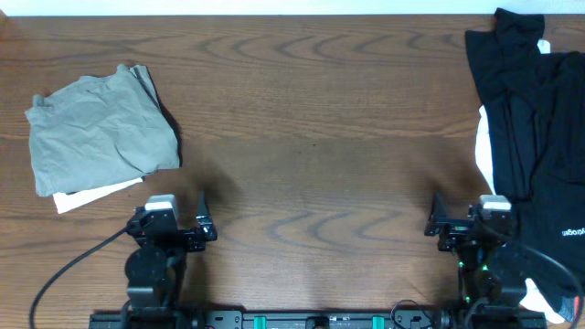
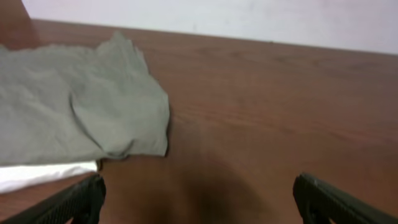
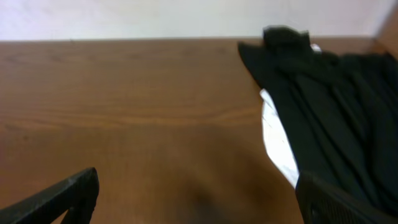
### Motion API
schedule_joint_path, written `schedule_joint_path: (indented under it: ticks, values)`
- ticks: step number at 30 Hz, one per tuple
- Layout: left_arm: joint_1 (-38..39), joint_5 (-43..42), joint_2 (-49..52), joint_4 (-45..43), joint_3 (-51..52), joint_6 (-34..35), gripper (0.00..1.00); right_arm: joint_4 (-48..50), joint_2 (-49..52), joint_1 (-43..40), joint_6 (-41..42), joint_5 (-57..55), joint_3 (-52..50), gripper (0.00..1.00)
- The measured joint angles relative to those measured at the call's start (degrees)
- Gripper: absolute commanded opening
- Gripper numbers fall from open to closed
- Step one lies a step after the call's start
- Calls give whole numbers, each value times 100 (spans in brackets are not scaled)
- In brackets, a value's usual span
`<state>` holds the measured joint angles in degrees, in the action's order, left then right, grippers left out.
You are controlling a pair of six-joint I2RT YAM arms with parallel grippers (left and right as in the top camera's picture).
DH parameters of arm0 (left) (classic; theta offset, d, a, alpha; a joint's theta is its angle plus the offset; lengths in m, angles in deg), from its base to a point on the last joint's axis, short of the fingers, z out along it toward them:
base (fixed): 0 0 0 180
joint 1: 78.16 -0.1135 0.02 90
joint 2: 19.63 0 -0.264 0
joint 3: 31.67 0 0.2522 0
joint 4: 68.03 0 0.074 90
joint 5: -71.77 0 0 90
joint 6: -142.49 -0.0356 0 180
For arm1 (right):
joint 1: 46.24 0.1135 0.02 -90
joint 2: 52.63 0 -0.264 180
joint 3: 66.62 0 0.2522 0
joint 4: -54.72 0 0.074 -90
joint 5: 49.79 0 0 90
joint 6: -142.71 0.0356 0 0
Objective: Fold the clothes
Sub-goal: 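Reach the right gripper toward the black clothing pile on the right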
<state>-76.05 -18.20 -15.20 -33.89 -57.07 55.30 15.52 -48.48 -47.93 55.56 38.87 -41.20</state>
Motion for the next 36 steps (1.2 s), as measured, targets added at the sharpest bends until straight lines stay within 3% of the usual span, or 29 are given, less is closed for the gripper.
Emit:
schedule_joint_path:
  ticks: [9,14,22,28,36]
  values:
    - [0,-527,1709,2033,-2699,538,98,-1958,2149,0,358,-98,2194,99]
    - [0,-614,2835,3139,-3829,640,98,-2544,3453,0,483,153,3254,99]
    - [0,-859,3611,3569,-4057,669,98,-3101,4465,-391,1167,-603,3958,99]
    - [0,-916,3663,3582,-4057,708,98,-3204,5587,-1891,1486,-1139,4070,99]
    - [0,-938,3663,3600,-4057,752,98,-2986,7025,-3143,1613,-1294,4081,78]
